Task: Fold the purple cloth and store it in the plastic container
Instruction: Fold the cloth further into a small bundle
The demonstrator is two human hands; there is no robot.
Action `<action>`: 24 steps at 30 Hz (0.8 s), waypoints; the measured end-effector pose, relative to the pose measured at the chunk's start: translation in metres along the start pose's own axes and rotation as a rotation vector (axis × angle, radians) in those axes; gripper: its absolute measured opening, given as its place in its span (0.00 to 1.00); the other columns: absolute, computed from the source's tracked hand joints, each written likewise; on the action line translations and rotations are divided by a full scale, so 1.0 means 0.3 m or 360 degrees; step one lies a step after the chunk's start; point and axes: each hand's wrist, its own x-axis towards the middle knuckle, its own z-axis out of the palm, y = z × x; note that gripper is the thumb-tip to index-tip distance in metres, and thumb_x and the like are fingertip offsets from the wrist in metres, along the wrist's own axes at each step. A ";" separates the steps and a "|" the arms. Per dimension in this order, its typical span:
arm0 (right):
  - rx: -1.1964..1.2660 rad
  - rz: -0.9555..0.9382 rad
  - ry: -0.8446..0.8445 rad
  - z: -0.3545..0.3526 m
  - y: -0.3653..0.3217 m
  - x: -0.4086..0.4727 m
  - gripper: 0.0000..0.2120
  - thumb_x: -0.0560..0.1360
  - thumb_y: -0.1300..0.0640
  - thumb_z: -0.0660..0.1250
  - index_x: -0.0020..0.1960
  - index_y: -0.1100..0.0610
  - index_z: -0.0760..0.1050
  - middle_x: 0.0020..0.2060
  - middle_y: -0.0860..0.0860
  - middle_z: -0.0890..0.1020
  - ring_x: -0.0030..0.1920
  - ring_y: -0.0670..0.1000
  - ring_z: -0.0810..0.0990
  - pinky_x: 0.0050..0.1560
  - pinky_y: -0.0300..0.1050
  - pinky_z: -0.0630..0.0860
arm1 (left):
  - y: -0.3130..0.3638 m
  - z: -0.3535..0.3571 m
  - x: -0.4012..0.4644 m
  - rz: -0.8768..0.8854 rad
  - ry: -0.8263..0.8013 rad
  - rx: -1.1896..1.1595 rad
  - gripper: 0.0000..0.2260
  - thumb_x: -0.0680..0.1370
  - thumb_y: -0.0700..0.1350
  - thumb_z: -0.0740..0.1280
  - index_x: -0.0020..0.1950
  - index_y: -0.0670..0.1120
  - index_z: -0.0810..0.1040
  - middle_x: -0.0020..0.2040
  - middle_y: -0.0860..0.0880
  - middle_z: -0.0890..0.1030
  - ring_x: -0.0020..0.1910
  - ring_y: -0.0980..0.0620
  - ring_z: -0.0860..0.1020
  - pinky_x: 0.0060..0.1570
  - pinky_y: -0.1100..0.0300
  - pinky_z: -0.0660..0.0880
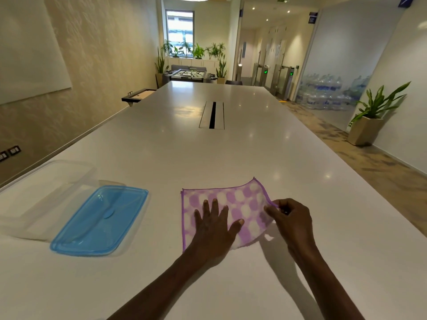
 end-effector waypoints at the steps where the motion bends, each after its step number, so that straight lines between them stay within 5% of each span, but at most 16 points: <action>1: -0.0012 -0.0075 -0.0003 0.015 -0.020 -0.006 0.03 0.69 0.60 0.75 0.40 0.55 0.82 0.35 0.50 0.84 0.38 0.50 0.82 0.41 0.47 0.78 | 0.016 -0.015 0.007 0.0015 0.0035 -0.0128 0.34 0.76 0.68 0.46 0.77 0.50 0.59 0.80 0.48 0.51 0.79 0.46 0.43 0.75 0.45 0.39; 3: -0.0086 -0.0260 -0.0044 0.050 -0.063 -0.028 0.03 0.69 0.60 0.75 0.40 0.53 0.81 0.34 0.46 0.84 0.36 0.43 0.81 0.38 0.37 0.77 | 0.049 -0.063 0.026 0.0010 0.0135 -0.0533 0.23 0.81 0.57 0.55 0.71 0.47 0.70 0.74 0.49 0.68 0.75 0.48 0.62 0.74 0.50 0.58; 6: -0.0198 -0.0498 -0.0122 0.109 -0.108 -0.075 0.05 0.68 0.61 0.74 0.40 0.52 0.81 0.34 0.44 0.82 0.37 0.42 0.79 0.35 0.28 0.71 | 0.089 -0.158 0.072 -0.0200 0.0164 -0.1078 0.15 0.82 0.51 0.56 0.55 0.47 0.80 0.54 0.50 0.81 0.53 0.50 0.78 0.51 0.57 0.73; 10: -0.0303 -0.0724 -0.0202 0.179 -0.120 -0.143 0.07 0.67 0.62 0.71 0.40 0.50 0.80 0.34 0.45 0.80 0.37 0.45 0.77 0.36 0.36 0.72 | 0.068 -0.261 0.172 -0.0491 0.0225 -0.1526 0.21 0.78 0.59 0.62 0.40 0.43 0.80 0.43 0.42 0.83 0.45 0.42 0.83 0.50 0.47 0.80; 14: -0.0368 -0.0879 -0.0267 0.236 -0.116 -0.196 0.08 0.67 0.63 0.72 0.41 0.51 0.80 0.35 0.46 0.79 0.37 0.44 0.76 0.36 0.38 0.72 | -0.014 -0.335 0.244 -0.0580 0.0416 -0.1482 0.16 0.71 0.51 0.74 0.42 0.37 0.83 0.43 0.37 0.85 0.42 0.41 0.84 0.46 0.46 0.82; 20: -0.0458 -0.0976 -0.0326 0.313 -0.093 -0.250 0.04 0.70 0.61 0.70 0.42 0.52 0.81 0.37 0.47 0.80 0.39 0.45 0.76 0.38 0.31 0.69 | -0.159 -0.376 0.288 -0.0664 0.0350 -0.1519 0.11 0.70 0.42 0.74 0.46 0.34 0.82 0.45 0.38 0.84 0.37 0.45 0.81 0.31 0.60 0.79; 24: -0.0592 -0.1032 -0.0370 0.356 -0.066 -0.278 0.02 0.72 0.55 0.71 0.42 0.52 0.82 0.37 0.46 0.80 0.39 0.42 0.73 0.38 0.30 0.68 | -0.234 -0.347 0.287 -0.0680 0.0297 -0.1494 0.15 0.72 0.47 0.73 0.49 0.35 0.81 0.47 0.38 0.84 0.40 0.45 0.81 0.41 0.54 0.79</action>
